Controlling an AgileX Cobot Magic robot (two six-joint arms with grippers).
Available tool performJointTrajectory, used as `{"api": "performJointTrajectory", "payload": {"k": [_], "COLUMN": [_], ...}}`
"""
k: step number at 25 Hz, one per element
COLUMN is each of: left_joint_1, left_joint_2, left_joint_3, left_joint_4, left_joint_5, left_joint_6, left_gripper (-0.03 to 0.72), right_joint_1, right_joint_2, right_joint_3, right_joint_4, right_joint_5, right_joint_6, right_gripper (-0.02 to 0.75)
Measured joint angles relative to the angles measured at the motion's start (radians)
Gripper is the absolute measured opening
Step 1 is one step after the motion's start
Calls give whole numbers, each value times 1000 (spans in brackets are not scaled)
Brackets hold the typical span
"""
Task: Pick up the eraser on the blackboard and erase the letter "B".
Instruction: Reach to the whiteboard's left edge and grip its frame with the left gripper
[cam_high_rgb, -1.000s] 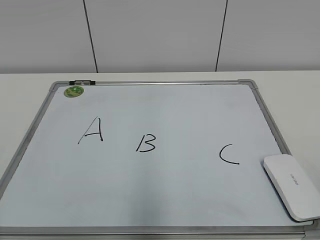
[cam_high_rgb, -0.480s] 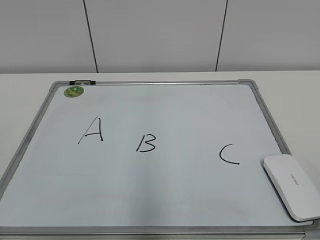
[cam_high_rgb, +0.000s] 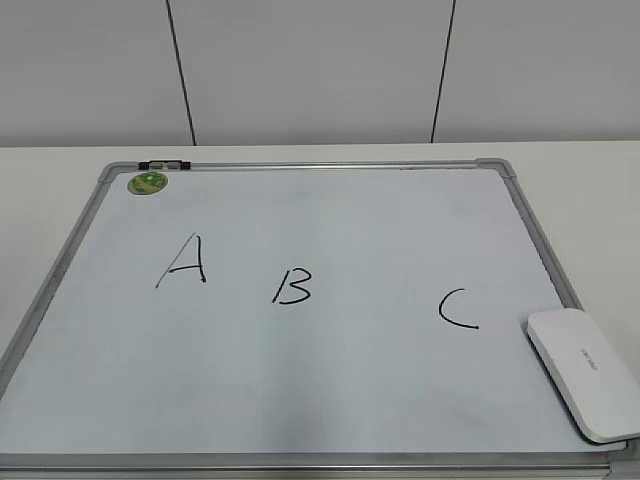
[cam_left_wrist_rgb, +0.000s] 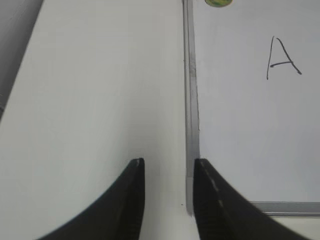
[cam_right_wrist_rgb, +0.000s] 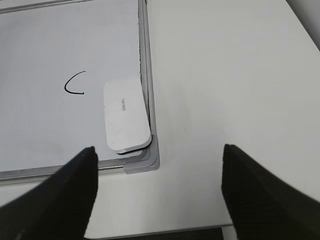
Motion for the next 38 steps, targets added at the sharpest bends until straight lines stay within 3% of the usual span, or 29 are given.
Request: {"api": "performJointTrajectory", "payload": {"k": [5,10,21,38], "left_joint_1": [0,0,0,0], "left_joint_2": [248,495,944,1255], "left_joint_3": [-75,-238,-566,-794], "left_joint_4": [-34,-40,-79,-69], "left_joint_5": [-50,-50,80,173], "left_joint_6": [1,1,1,1], "left_gripper": [242,242,242,242], "right_joint_1": [0,0,0,0], "right_joint_2": [0,0,0,0], "right_joint_3": [0,0,0,0], "right_joint_4": [0,0,0,0], "right_joint_5": [0,0,0,0], "right_joint_6": [0,0,0,0], "right_gripper": [573,572,575,573]}}
